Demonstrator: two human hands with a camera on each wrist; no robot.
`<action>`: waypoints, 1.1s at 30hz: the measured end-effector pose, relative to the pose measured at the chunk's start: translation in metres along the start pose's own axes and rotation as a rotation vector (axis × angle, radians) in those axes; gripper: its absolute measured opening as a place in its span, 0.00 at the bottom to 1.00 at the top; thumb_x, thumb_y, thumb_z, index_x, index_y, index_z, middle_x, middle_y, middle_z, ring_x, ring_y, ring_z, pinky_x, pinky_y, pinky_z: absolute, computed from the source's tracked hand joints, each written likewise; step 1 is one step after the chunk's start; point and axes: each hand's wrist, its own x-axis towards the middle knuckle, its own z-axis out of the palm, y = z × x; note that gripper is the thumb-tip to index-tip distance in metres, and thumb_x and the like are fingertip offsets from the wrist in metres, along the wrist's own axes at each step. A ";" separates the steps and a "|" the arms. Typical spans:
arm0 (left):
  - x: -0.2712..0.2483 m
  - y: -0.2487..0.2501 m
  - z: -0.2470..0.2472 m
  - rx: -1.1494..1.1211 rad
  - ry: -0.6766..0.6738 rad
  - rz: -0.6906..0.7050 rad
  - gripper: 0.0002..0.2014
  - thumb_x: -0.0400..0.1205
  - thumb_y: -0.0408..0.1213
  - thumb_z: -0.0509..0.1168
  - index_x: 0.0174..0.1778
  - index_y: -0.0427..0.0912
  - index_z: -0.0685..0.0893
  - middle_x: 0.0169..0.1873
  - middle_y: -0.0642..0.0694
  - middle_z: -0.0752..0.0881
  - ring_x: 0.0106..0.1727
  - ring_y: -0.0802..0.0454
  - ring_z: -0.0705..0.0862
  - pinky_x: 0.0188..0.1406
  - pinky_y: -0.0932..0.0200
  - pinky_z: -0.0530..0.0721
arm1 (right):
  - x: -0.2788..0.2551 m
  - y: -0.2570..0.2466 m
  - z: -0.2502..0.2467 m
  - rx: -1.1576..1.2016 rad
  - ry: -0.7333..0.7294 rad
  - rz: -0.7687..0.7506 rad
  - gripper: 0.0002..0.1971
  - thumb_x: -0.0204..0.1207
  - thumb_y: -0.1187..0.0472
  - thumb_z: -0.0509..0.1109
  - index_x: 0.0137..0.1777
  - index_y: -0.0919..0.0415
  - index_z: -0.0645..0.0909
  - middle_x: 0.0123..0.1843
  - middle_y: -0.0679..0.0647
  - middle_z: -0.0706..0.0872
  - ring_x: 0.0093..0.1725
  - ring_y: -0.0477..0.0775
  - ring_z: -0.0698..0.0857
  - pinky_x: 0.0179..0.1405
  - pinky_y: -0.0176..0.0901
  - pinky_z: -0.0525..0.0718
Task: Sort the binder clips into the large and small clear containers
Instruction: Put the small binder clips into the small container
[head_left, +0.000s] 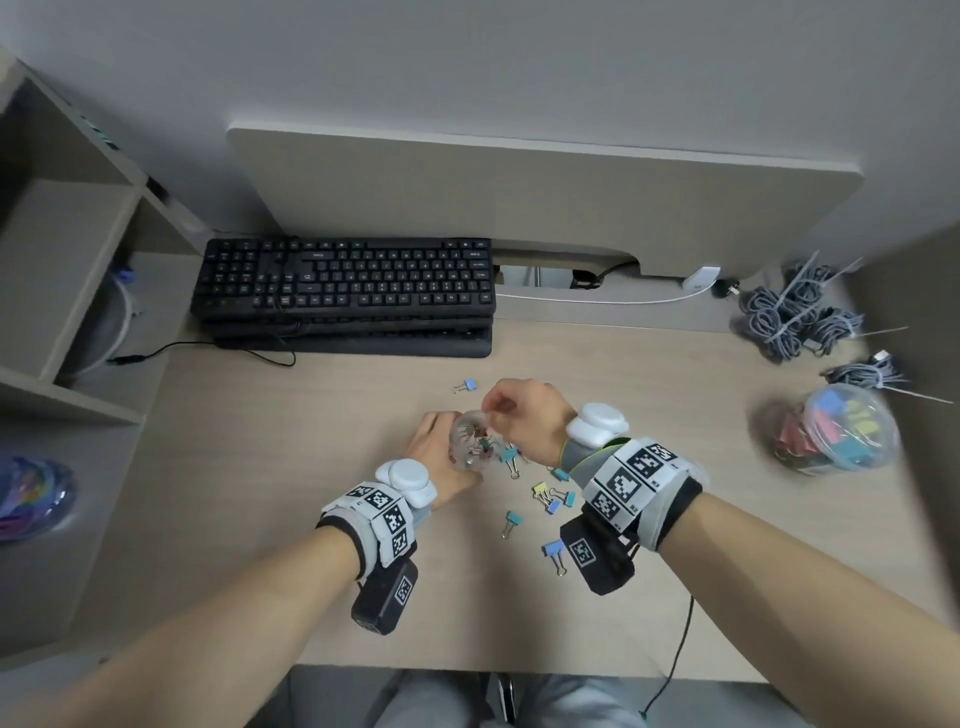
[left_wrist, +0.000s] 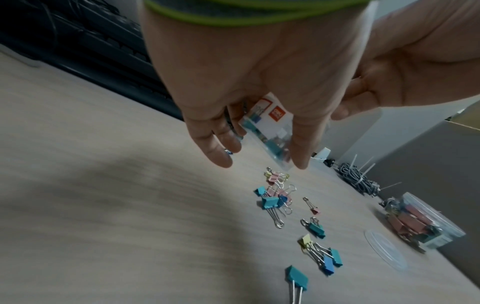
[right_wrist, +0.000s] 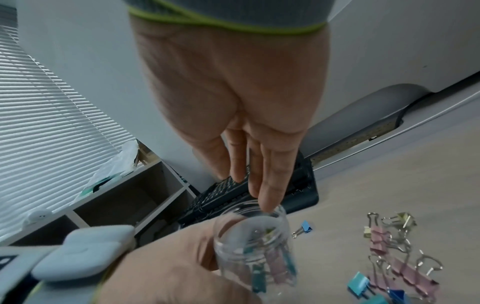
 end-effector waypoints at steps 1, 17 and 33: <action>0.000 -0.004 -0.003 0.007 0.006 -0.003 0.33 0.64 0.41 0.77 0.66 0.51 0.77 0.61 0.52 0.74 0.56 0.50 0.80 0.52 0.56 0.83 | 0.005 0.002 -0.001 -0.017 0.009 -0.007 0.08 0.79 0.62 0.66 0.54 0.58 0.85 0.52 0.54 0.89 0.52 0.57 0.86 0.52 0.47 0.85; -0.023 -0.042 -0.040 -0.040 0.117 -0.193 0.38 0.66 0.37 0.79 0.73 0.49 0.72 0.62 0.52 0.74 0.60 0.55 0.75 0.56 0.63 0.76 | 0.105 0.038 0.056 -0.864 -0.429 -0.088 0.39 0.73 0.63 0.65 0.83 0.53 0.55 0.85 0.49 0.57 0.82 0.58 0.57 0.77 0.58 0.63; -0.001 -0.020 -0.016 -0.032 0.034 -0.103 0.41 0.65 0.36 0.81 0.74 0.45 0.72 0.64 0.51 0.75 0.61 0.53 0.76 0.57 0.63 0.76 | 0.023 0.115 0.031 -0.547 -0.294 0.073 0.32 0.76 0.44 0.67 0.78 0.43 0.60 0.76 0.46 0.66 0.71 0.60 0.70 0.63 0.63 0.80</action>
